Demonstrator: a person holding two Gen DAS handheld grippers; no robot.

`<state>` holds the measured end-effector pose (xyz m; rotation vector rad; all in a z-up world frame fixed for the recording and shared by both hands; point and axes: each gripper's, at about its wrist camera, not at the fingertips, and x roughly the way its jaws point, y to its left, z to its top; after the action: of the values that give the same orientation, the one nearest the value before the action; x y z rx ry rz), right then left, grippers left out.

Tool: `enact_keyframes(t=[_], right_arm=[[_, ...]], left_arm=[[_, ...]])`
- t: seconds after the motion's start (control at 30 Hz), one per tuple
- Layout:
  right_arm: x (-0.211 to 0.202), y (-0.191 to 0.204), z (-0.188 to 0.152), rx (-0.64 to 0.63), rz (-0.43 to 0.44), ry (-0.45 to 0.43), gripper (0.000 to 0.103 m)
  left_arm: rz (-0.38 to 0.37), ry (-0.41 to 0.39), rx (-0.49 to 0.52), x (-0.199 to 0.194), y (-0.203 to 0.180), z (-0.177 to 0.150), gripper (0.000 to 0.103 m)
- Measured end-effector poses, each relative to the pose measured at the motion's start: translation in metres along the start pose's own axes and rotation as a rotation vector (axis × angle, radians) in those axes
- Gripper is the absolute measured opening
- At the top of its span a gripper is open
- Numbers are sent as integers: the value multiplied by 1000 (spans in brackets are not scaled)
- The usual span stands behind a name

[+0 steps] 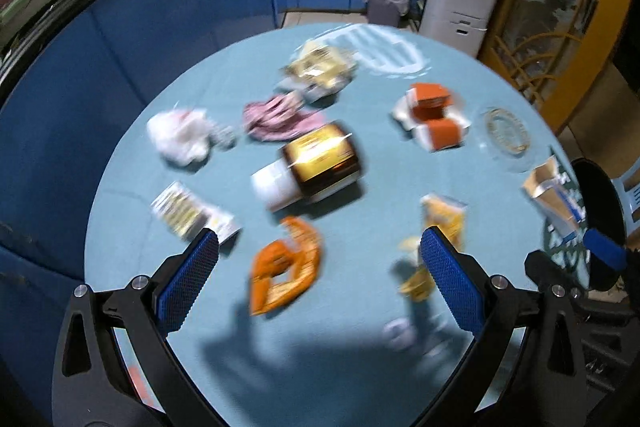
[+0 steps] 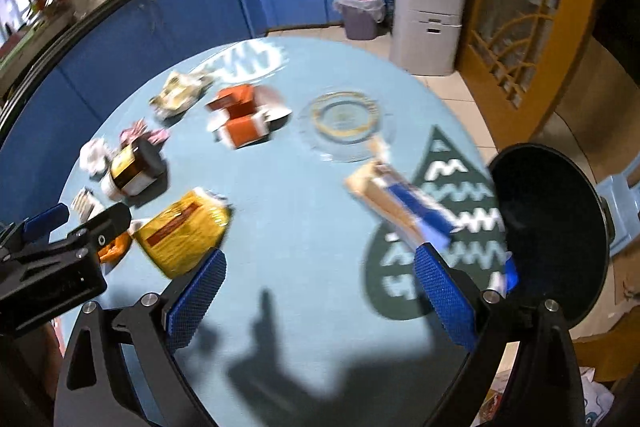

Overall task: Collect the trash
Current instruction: 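Move both open tools back over the table toward the remaining trash, then grasp the orange peel with the left tool while the right tool grasps the yellow KOK packet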

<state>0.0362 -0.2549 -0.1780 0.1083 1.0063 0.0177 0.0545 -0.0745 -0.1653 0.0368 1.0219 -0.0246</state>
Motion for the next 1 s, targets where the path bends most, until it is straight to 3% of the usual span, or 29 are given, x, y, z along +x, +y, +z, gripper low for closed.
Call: enact_keyframes(t=[0.27, 0.73, 0.83, 1.0], right_arm=[[12, 42, -4, -63, 11, 40, 93], [33, 75, -4, -98, 8, 99, 93], [40, 76, -4, -93, 11, 112, 93], [44, 76, -3, -99, -9, 99, 92]], left_arm=[[-19, 42, -41, 9, 38, -18, 99], [-30, 93, -90, 29, 74, -27, 98], [-30, 100, -94, 32, 77, -29, 95], [-43, 73, -71, 26, 71, -31, 79]])
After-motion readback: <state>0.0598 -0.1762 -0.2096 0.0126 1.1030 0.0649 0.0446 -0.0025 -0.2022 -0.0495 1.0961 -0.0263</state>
